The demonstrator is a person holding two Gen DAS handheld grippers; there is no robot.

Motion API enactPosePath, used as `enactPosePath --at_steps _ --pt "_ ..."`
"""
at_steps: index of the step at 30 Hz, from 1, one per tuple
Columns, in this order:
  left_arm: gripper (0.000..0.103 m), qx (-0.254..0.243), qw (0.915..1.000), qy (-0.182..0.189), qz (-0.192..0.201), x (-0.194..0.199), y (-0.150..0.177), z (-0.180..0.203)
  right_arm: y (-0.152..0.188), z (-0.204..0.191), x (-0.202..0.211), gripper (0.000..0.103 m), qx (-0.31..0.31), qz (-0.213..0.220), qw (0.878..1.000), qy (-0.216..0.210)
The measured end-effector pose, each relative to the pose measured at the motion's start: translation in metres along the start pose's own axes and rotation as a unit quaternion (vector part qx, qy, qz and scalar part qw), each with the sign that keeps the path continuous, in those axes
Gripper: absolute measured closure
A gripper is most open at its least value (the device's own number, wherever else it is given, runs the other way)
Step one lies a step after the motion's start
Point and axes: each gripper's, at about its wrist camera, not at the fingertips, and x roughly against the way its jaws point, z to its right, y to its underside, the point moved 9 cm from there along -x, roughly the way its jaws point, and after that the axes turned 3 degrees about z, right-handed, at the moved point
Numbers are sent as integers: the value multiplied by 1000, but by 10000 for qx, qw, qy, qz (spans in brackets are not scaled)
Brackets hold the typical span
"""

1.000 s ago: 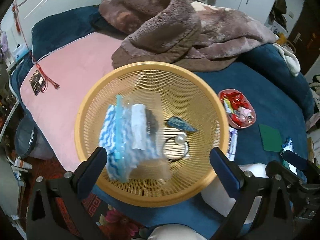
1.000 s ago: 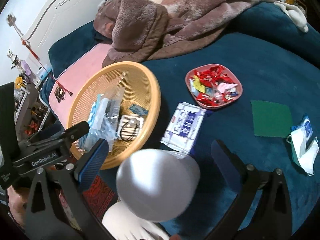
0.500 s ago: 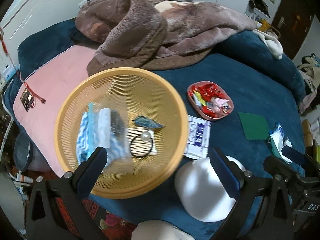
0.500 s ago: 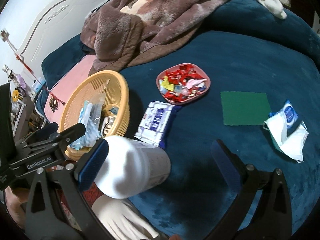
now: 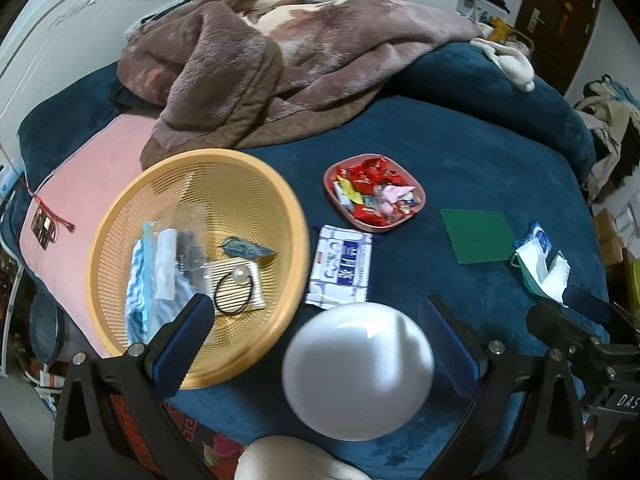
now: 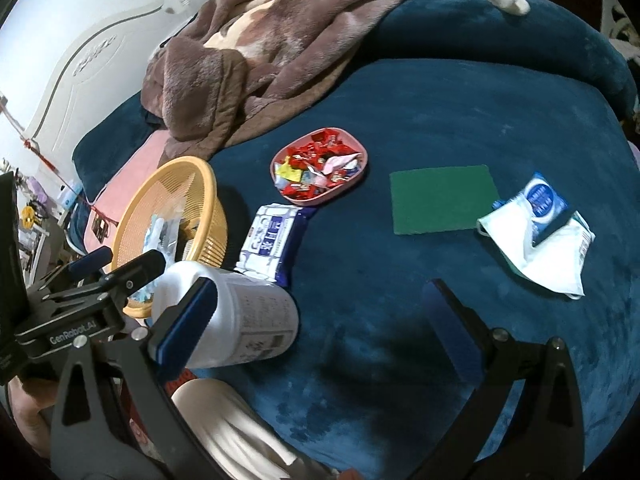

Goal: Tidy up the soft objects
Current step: 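Move both open tools back toward the white face mask and blue wipes packet, then grasp the white face mask with the right tool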

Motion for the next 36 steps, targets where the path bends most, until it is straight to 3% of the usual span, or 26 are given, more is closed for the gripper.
enactPosePath --at_steps 36 --pt "0 -1043 9938 333 -186 -7 9 124 21 105 32 0 -691 119 9971 286"
